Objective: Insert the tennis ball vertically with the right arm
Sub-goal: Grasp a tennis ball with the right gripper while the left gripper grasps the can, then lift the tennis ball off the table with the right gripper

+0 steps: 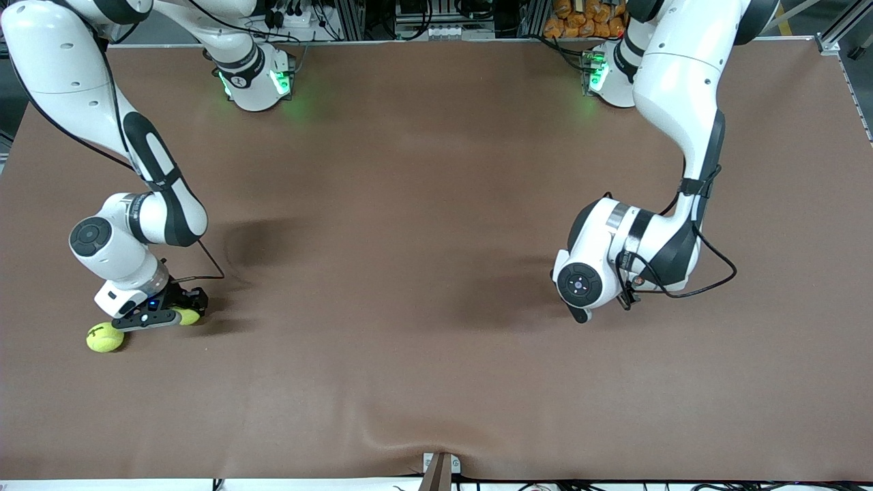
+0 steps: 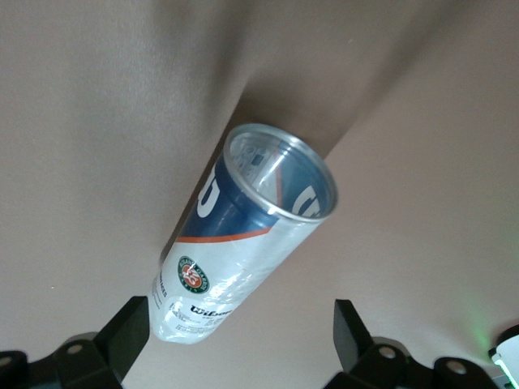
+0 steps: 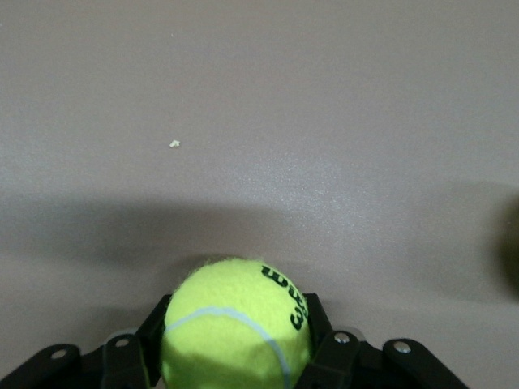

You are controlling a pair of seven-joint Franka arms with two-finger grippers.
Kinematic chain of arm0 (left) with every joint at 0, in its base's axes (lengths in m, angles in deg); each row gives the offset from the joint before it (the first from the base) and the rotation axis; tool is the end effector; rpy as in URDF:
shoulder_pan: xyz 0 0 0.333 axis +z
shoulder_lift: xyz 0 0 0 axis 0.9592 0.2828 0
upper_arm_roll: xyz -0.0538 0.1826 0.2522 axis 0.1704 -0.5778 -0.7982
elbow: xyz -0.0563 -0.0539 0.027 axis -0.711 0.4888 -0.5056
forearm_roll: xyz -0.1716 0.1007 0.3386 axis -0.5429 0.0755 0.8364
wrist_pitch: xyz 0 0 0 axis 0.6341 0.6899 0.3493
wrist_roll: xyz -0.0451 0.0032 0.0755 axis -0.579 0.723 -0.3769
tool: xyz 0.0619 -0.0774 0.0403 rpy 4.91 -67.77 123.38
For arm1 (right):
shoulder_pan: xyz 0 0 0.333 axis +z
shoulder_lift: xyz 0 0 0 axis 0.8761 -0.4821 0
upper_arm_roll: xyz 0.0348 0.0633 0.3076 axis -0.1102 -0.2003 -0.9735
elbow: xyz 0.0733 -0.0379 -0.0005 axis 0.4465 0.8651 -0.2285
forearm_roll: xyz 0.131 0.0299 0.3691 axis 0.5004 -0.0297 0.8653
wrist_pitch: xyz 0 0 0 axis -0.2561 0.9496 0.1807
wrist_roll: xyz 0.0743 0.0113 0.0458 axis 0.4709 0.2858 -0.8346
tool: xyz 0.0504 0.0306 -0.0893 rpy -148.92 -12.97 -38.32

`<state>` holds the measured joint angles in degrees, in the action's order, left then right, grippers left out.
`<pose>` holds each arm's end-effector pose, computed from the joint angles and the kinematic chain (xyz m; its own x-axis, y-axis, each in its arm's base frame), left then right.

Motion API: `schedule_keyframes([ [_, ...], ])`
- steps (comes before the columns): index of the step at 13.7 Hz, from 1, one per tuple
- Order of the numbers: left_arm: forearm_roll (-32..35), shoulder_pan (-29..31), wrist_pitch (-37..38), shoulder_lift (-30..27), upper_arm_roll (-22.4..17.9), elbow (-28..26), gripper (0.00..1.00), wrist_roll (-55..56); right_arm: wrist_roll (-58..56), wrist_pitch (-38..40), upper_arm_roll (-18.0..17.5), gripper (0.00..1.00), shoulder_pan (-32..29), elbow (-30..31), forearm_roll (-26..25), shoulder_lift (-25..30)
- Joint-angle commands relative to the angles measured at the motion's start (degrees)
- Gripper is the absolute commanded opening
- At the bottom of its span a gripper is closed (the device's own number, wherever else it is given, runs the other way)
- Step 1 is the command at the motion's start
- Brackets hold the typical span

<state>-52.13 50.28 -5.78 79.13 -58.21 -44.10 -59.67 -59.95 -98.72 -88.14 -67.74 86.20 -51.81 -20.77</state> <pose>0.6310 -0.2196 0.2439 0.3372 -0.7323 -0.5916 -0.8962 -0.4421 0.0364 0.6267 -0.0733 0.1846 0.9667 0.1696 0.1917 0.1562 -0.9842 0.0831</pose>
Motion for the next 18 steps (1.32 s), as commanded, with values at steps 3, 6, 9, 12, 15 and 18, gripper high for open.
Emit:
schedule_keyframes([
  [3, 2.1, 0.1, -4.5, -0.5, 0.0, -4.3, 1.0, 0.6, -0.2, 9.1, -0.9, 0.06, -0.5, -1.7, 0.7, 8.7],
  [6, 2.6, -0.1, -5.7, -0.5, 0.0, -6.3, 1.0, 2.3, -0.3, 25.4, -1.0, 0.07, -0.2, -6.9, 2.3, 15.4],
  [9, 2.8, -0.1, -8.6, -0.5, 0.0, -8.9, 1.0, 3.0, -0.5, 41.0, -1.0, 0.08, -0.2, -14.2, 2.3, 20.7],
  [12, 3.2, 0.0, -10.9, -0.5, 0.0, -10.6, 1.0, 3.4, -0.2, 53.2, -1.0, 0.07, -0.1, -22.3, 3.6, 22.7],
  [15, 3.6, 0.0, -11.7, -0.4, 0.0, -11.1, 1.0, 4.1, -0.1, 58.7, -1.0, 0.0, -0.2, -28.2, 4.3, 23.4],
  [18, 4.1, 0.1, -13.8, -0.3, 0.0, -12.2, 1.0, 4.1, -0.2, 58.6, -0.9, 0.0, -0.2, -29.6, 4.3, 22.8],
])
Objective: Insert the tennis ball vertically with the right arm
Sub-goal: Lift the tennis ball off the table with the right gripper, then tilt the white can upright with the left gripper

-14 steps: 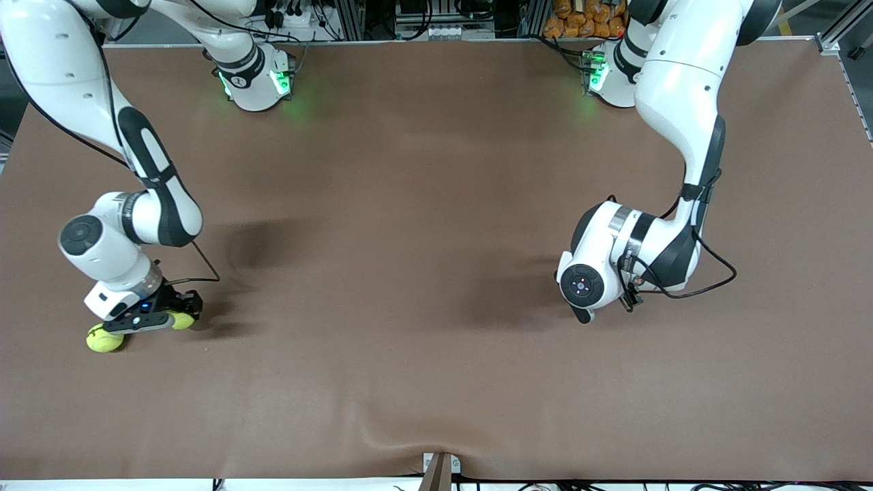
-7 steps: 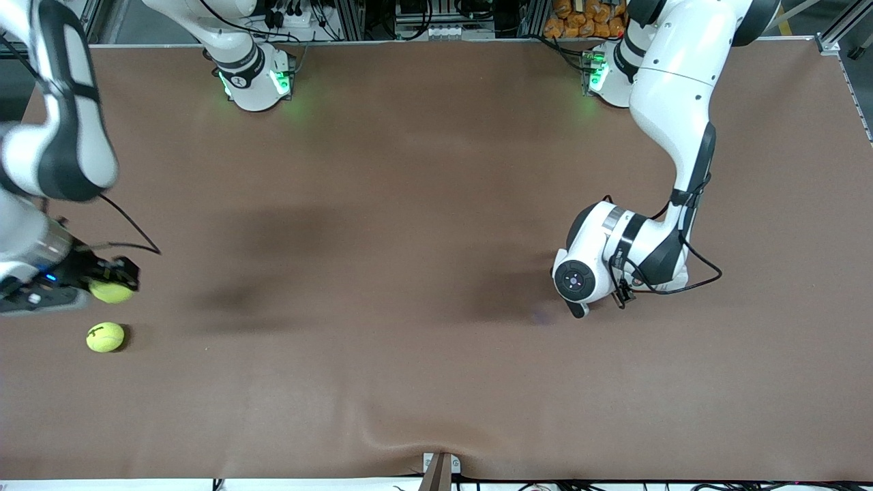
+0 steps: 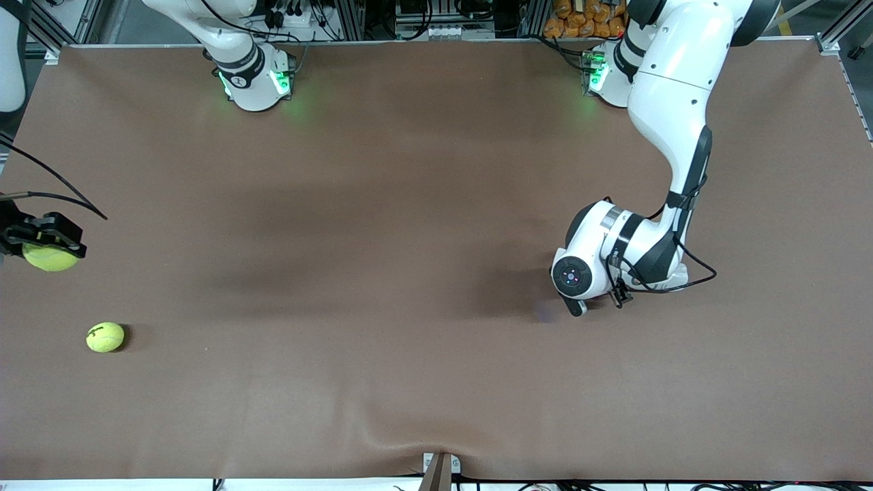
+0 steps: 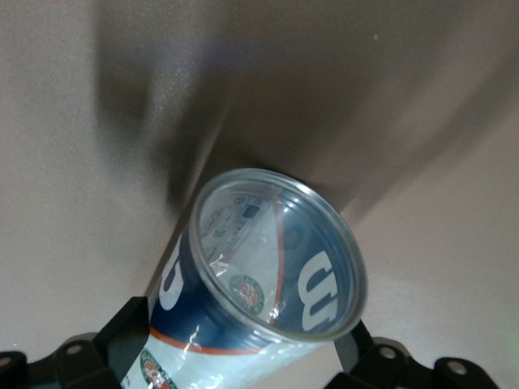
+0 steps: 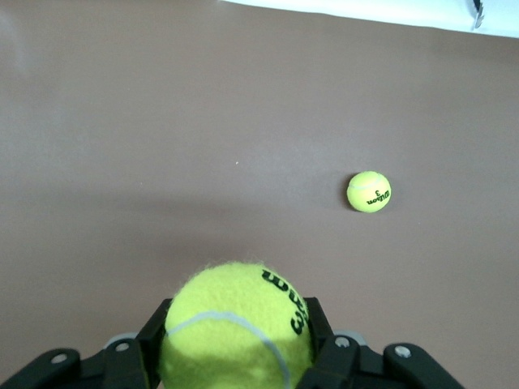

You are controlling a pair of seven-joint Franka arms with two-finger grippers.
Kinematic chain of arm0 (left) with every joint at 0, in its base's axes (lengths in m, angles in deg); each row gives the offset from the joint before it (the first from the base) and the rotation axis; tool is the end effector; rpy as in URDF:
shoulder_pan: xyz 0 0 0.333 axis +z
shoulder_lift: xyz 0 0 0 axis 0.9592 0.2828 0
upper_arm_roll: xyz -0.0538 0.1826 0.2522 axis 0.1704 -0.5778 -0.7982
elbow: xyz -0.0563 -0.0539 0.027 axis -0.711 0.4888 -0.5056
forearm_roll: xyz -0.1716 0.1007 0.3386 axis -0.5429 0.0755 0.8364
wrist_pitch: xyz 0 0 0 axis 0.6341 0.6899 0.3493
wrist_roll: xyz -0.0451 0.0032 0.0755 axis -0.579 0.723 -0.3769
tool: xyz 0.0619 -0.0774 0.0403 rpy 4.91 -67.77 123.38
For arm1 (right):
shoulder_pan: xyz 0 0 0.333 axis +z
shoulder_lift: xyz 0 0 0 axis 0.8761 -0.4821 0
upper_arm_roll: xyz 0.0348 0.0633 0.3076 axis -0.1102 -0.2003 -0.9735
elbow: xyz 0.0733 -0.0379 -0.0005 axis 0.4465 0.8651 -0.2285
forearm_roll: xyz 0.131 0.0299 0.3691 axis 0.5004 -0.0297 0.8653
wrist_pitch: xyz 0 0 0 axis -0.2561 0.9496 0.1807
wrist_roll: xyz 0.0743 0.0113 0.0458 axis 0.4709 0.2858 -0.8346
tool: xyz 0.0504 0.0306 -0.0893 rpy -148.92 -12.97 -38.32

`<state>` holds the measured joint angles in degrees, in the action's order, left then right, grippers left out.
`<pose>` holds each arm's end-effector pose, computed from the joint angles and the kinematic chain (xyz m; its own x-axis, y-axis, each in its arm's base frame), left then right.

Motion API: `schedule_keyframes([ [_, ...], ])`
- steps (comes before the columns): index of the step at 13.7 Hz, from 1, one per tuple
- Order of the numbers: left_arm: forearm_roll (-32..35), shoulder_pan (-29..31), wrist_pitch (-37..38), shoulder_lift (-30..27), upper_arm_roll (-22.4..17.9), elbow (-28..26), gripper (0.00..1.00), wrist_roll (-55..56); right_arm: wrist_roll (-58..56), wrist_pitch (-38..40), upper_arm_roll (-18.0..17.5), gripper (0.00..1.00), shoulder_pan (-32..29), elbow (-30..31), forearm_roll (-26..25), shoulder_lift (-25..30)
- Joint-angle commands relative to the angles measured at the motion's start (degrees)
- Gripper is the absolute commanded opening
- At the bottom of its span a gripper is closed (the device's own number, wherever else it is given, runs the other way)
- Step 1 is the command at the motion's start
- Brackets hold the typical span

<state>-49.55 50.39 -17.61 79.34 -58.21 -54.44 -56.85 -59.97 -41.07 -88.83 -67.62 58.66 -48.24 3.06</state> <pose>0.6053 -0.2113 0.1776 0.3174 -0.7485 -0.5823 -0.9169 -0.3989 0.0129 0.6218 -0.0670 0.5753 0.9878 0.1228 0.0962 0.1213 -0.9924 0.0213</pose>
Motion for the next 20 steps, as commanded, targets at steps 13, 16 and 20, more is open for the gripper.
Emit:
schedule_keyframes([
  [13, 1.7, -1.7, -3.3, -0.7, -0.3, -1.1, 0.8, 0.8, -0.5, 1.0, -0.2, 0.0, -0.1, -2.4, 0.7, -1.2],
  [16, 3.1, -2.5, -2.9, -1.2, -0.3, -0.2, 0.78, 0.3, -0.5, 1.1, -0.2, 0.0, -0.1, -2.3, 0.7, -1.1],
  [20, 5.3, -4.4, -2.2, -3.8, 0.1, 1.0, 0.78, -0.1, -0.4, 1.0, -0.2, 0.0, 0.0, -2.3, 0.7, -1.1],
])
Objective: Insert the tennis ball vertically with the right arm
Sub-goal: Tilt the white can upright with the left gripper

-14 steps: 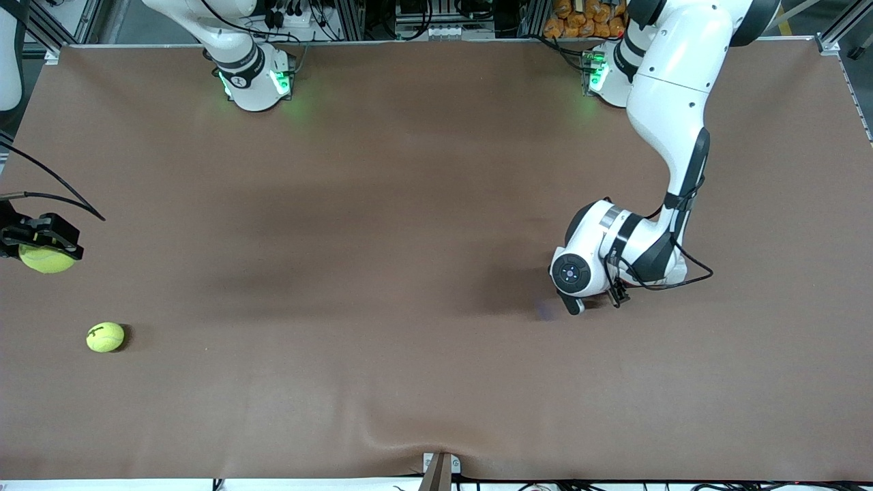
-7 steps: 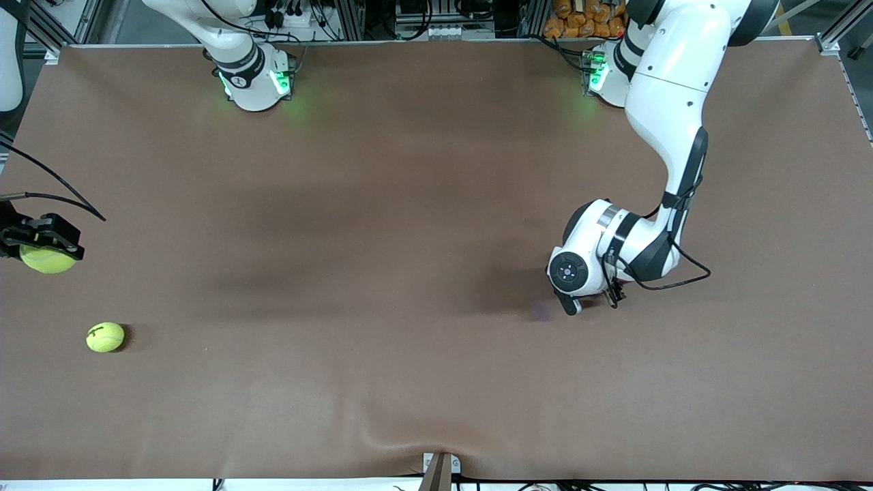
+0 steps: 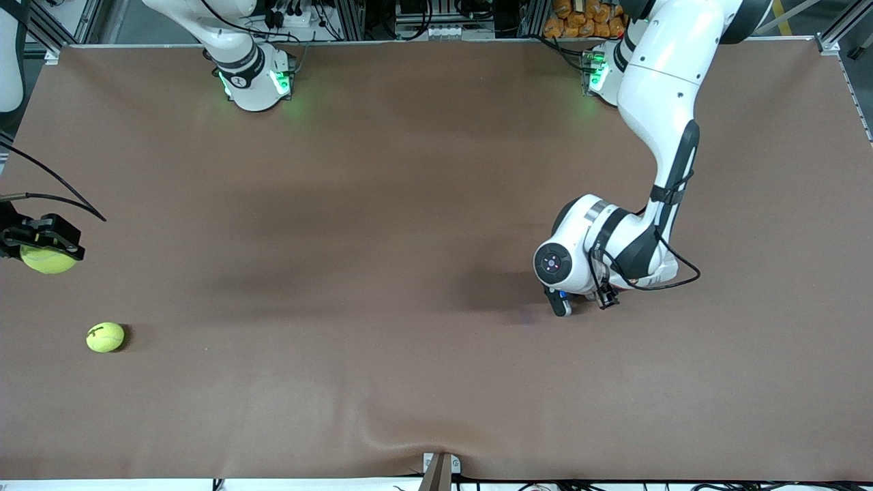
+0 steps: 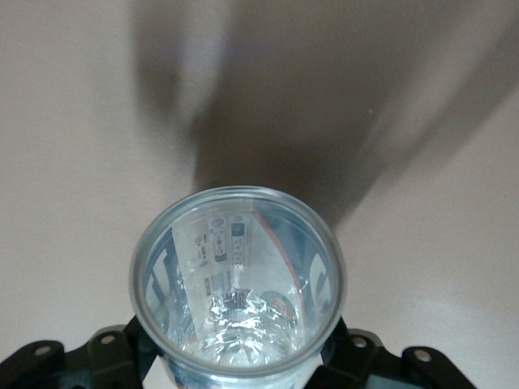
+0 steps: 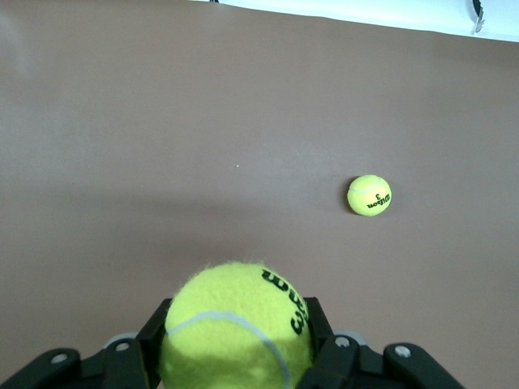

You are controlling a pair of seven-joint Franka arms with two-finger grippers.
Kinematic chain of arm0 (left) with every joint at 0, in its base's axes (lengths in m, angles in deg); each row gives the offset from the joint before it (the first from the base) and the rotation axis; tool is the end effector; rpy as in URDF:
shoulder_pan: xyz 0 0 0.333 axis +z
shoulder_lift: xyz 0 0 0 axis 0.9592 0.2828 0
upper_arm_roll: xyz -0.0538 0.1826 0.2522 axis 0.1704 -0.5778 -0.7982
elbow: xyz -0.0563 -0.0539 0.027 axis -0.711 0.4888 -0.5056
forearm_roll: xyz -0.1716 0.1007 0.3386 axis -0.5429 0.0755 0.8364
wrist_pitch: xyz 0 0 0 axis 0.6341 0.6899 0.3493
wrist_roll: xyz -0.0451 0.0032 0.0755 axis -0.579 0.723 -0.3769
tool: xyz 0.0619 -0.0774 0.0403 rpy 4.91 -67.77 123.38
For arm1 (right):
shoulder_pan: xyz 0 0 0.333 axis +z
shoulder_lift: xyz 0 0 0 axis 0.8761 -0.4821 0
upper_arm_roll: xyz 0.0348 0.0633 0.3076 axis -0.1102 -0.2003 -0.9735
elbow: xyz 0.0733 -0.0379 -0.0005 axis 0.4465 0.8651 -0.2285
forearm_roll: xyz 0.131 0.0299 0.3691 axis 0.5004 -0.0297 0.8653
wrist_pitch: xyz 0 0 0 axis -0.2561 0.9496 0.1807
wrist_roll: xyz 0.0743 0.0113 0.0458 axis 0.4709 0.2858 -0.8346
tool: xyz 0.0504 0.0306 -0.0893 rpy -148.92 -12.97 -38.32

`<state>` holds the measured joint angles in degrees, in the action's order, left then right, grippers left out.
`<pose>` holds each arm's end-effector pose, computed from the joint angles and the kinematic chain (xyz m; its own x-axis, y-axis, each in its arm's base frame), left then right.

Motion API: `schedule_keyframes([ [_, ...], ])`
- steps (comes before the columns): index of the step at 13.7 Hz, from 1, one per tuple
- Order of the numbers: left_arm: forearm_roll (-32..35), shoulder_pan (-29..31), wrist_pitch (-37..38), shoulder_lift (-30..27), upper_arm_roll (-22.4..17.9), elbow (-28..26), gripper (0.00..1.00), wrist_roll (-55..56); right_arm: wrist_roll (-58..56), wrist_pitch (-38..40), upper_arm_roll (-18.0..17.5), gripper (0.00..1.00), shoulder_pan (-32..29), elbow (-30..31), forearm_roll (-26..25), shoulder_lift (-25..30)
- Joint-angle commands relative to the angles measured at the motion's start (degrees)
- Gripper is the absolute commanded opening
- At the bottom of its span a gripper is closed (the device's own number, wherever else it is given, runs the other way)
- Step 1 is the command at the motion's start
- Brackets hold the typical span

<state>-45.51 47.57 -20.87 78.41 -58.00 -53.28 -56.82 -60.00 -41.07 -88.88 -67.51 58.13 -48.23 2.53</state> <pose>0.6103 -0.2485 0.1988 0.2797 -0.7865 -0.5507 -0.9547 -0.2885 -0.0729 0.6247 -0.0656 0.5740 0.9874 0.1260 0.0963 0.1245 -0.9920 0.0210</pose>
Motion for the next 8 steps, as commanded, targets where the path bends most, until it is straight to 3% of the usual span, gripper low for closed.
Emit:
schedule_keyframes([
  [1, 0.9, -2.1, 1.1, -4.0, 0.0, -0.2, 0.79, 0.0, -0.3, 1.0, -0.2, 0.0, -0.1, -1.7, 0.7, -0.6],
  [3, -1.0, -3.2, 1.1, -6.6, 1.3, 0.2, 0.79, 0.6, -0.3, 1.0, -0.2, 0.0, -0.1, -1.7, 0.7, -0.7],
  [8, -18.6, -2.1, 0.4, -10.0, 2.9, 5.0, 0.79, 0.7, -0.3, 1.0, -0.2, 0.0, -0.1, -1.7, 0.7, -0.6],
])
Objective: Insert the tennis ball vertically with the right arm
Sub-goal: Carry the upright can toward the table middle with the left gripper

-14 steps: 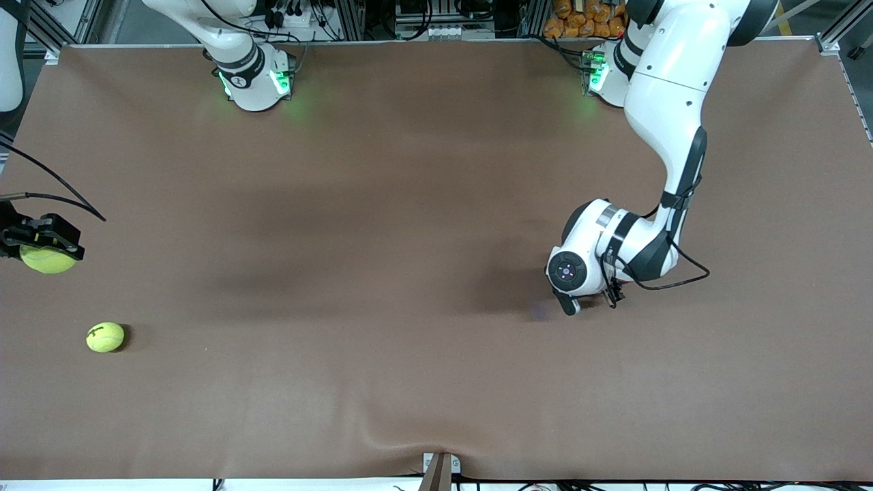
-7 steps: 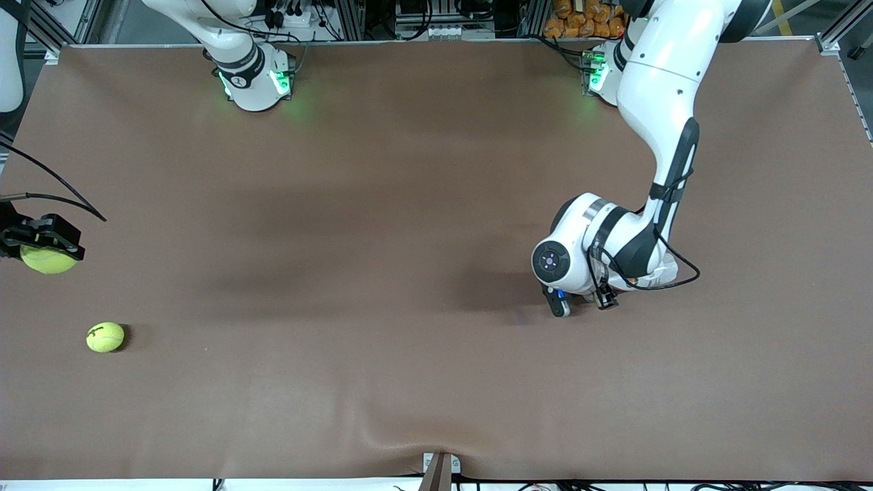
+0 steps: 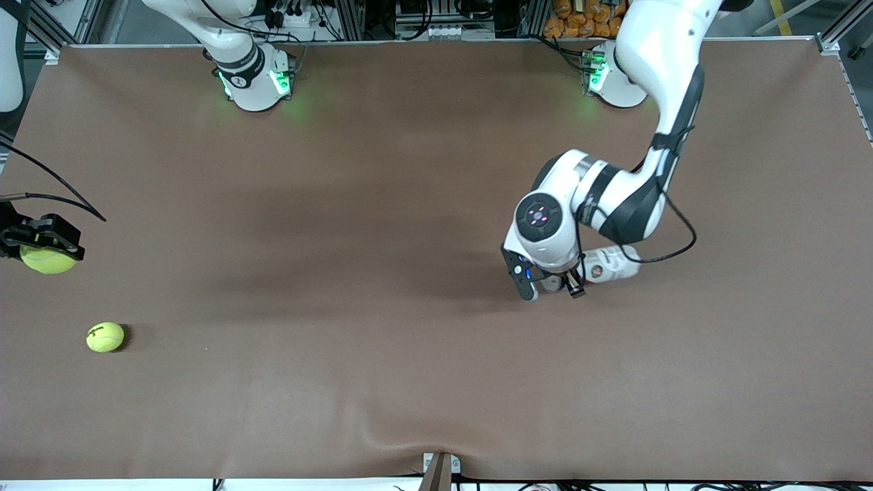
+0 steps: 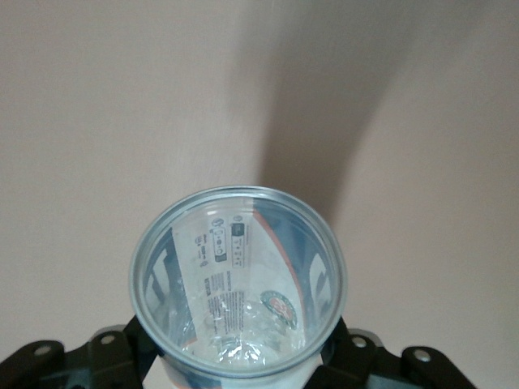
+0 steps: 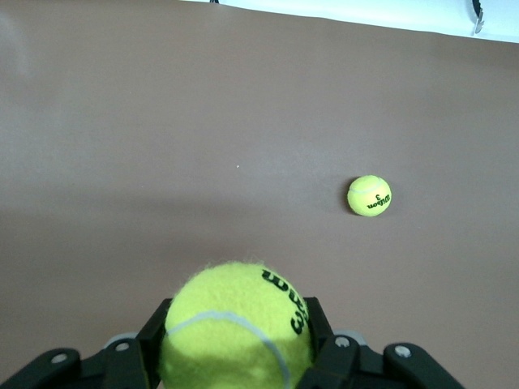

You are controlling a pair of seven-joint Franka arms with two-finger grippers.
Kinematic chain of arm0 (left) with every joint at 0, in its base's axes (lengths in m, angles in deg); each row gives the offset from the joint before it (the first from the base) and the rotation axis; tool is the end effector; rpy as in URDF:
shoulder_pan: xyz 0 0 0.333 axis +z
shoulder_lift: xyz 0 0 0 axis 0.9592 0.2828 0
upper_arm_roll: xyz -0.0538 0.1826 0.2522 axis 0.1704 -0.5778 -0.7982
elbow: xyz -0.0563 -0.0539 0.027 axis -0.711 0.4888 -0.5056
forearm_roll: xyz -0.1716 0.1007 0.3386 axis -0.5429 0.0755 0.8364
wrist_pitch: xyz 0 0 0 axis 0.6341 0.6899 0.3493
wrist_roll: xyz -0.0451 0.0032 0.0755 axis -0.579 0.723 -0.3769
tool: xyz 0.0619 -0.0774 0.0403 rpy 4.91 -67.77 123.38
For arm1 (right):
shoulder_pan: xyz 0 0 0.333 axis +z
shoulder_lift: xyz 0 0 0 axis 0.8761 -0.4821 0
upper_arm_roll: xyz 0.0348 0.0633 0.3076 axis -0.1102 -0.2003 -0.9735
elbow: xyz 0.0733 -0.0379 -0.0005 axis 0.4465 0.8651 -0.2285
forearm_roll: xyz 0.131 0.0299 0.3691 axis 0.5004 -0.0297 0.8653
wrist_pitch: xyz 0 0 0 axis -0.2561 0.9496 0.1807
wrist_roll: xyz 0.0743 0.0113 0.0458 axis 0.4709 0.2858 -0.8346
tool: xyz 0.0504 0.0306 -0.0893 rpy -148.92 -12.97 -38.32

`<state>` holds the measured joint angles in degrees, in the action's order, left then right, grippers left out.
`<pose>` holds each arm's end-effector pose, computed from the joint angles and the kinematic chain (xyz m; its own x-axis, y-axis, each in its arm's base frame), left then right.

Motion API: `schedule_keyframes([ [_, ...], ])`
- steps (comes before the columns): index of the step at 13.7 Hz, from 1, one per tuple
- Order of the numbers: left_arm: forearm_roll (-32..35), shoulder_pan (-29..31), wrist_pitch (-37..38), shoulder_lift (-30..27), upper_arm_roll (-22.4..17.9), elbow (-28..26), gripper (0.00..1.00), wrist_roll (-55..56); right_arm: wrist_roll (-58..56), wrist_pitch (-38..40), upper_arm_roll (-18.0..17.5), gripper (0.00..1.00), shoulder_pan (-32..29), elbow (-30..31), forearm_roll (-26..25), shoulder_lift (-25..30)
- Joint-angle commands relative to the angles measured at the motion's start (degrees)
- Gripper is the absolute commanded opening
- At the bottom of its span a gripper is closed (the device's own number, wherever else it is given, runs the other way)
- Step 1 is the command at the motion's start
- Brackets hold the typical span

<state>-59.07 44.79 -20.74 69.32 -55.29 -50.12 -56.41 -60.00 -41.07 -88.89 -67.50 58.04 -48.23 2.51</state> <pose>0.5971 -0.3278 0.3224 0.3642 -0.8897 -0.2753 -0.9301 -0.3626 -0.0587 0.6249 -0.0654 0.5745 0.9872 0.1263 0.0974 0.1248 -0.9920 0.0212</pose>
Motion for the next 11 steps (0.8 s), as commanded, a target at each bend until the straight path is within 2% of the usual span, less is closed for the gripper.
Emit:
schedule_keyframes([
  [1, -7.9, 0.7, -0.1, -1.1, 0.2, 2.5, 0.79, 0.3, -0.3, 1.1, -0.1, 0.0, -0.1, -1.7, 0.7, -0.5],
  [7, -20.9, -0.5, -10.0, -5.6, 0.6, 2.9, 0.79, 0.6, -0.3, 1.1, -0.1, 0.0, -0.1, -1.7, 0.7, -0.5],
  [11, -27.8, -0.8, -21.6, -5.0, 4.5, 2.7, 0.8, 1.8, -0.3, 1.1, -0.1, 0.0, -0.1, -1.7, 0.6, -0.6],
])
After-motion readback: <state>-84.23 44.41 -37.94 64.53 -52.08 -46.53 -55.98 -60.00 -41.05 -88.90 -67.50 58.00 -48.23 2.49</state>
